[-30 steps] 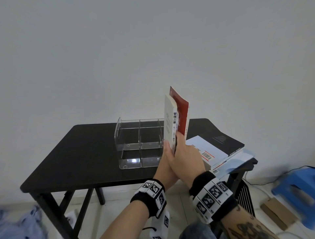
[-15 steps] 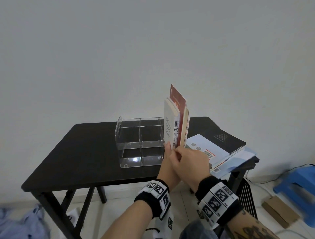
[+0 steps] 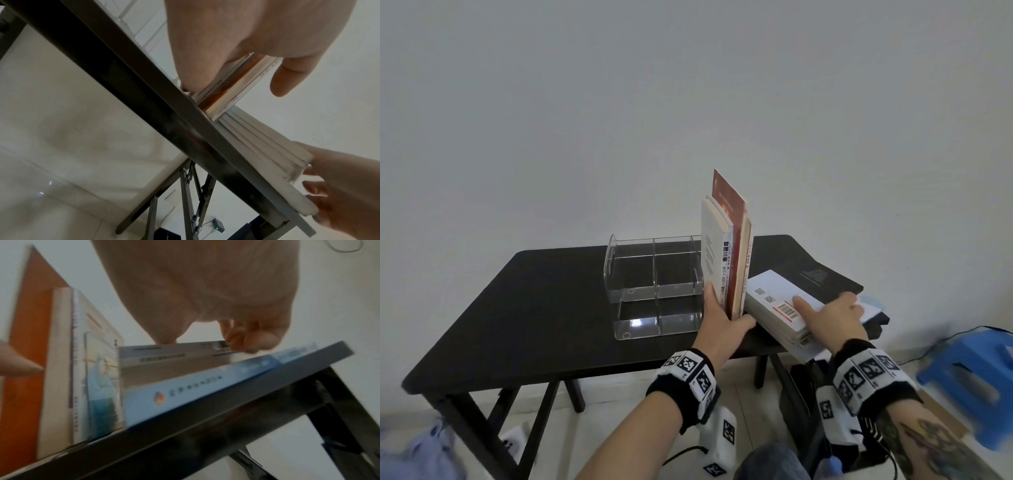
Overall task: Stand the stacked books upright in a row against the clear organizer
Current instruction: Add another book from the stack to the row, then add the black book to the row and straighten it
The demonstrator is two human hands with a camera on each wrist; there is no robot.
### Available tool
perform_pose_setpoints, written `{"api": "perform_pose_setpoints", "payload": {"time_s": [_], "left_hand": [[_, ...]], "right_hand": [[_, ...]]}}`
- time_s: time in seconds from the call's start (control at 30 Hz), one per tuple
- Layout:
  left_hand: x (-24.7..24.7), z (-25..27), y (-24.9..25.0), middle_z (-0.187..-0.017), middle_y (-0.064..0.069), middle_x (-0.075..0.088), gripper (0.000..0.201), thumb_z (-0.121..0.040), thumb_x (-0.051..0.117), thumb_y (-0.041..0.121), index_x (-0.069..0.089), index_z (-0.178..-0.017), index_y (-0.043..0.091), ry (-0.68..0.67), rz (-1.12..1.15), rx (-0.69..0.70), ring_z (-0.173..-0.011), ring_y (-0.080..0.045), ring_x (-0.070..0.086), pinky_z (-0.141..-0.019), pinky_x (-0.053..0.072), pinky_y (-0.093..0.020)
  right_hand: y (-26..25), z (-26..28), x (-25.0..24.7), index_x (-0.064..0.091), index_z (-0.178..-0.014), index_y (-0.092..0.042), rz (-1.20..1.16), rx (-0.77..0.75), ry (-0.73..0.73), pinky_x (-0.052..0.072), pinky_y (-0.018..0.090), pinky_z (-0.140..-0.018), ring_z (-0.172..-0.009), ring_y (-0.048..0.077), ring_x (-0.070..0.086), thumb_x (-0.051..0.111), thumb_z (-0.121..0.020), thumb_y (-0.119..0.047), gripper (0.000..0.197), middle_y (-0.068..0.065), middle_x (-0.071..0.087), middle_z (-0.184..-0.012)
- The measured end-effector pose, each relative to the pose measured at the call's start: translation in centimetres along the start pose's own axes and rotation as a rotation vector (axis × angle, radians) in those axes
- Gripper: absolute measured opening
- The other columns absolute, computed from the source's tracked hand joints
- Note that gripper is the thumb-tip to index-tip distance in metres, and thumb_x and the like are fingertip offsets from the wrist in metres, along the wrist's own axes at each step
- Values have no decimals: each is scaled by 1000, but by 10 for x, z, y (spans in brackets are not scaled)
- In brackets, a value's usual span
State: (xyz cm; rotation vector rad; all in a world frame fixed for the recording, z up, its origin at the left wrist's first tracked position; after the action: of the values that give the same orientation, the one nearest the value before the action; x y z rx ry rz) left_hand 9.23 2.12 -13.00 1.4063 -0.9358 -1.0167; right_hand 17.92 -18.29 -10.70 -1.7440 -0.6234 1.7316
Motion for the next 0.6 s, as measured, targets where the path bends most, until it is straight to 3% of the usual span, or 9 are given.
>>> {"api": "perform_pose_setpoints", "payload": {"time_s": [0.07, 0.13, 0.23, 0.33, 0.4, 0.5, 0.6], "left_hand": [[2, 1, 0, -154, 9, 27, 106, -84, 67, 8, -8, -155, 35, -11, -49, 17, -141, -10, 31, -114, 29, -28], [3, 2, -4, -160, 5, 16, 109, -83, 68, 12, -14, -152, 35, -10, -123, 38, -147, -13, 23, -119, 24, -33], [5, 5, -7, -163, 1, 6, 107, -84, 66, 14, -17, -148, 37, -4, -222, 78, -149, -16, 19, -119, 23, -30], [4, 10, -6, -164, 2, 3, 107, -83, 67, 13, -15, -147, 41, -4, -254, 113, -150, -16, 17, -120, 24, -33], [5, 11, -8, -163, 5, -1, 111, -82, 68, 13, -16, -150, 38, 3, -266, 112, -151, -15, 12, -122, 21, -35], [5, 13, -8, -162, 11, -5, 114, -81, 69, 14, -17, -153, 33, 5, -279, 109, -152, -13, 6, -124, 18, -37], [4, 11, -6, -163, 14, -7, 115, -79, 69, 14, -16, -154, 33, -7, -286, 100, -152, -12, 5, -124, 19, -40]], "right_hand": [[5, -6, 2, 22, -136, 5, -22, 32, -45, 40, 31, -68, -86, 29, 54, 65, -86, -49, 85, 21, 55, -121], [9, -15, 0, 21, -134, 9, -62, 38, -19, 43, 32, -70, -92, 31, 60, 69, -84, -46, 88, 21, 61, -115], [22, -28, -5, 34, -127, 12, -113, 62, 10, 45, 32, -68, -92, 32, 62, 74, -79, -47, 85, 17, 63, -104], [31, -37, -8, 62, -102, 4, -147, 57, 20, 51, 33, -62, -75, 29, 65, 78, -73, -49, 62, 13, 69, -86], [33, -37, -11, 68, -80, 1, -252, 53, 25, 54, 37, -60, -65, 30, 64, 79, -74, -40, 43, 15, 70, -74], [41, -32, -15, 69, -77, 6, -445, 103, 37, 45, 31, -47, -49, 27, 55, 76, -76, -24, 31, 15, 65, -60], [39, -28, -17, 65, -78, 5, -474, 72, 59, 41, 25, -39, -41, 24, 53, 68, -80, -19, 24, 15, 63, -57]]}}
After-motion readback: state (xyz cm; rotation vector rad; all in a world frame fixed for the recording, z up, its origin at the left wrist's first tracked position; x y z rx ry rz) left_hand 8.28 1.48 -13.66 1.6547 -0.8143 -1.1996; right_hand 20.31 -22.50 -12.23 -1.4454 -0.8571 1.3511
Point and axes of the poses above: each hand's wrist, its own z-axis away from the middle knuckle, its own x-axis out of the palm, y = z × x, the point moved 8 cm from there along -z, towards the middle knuckle
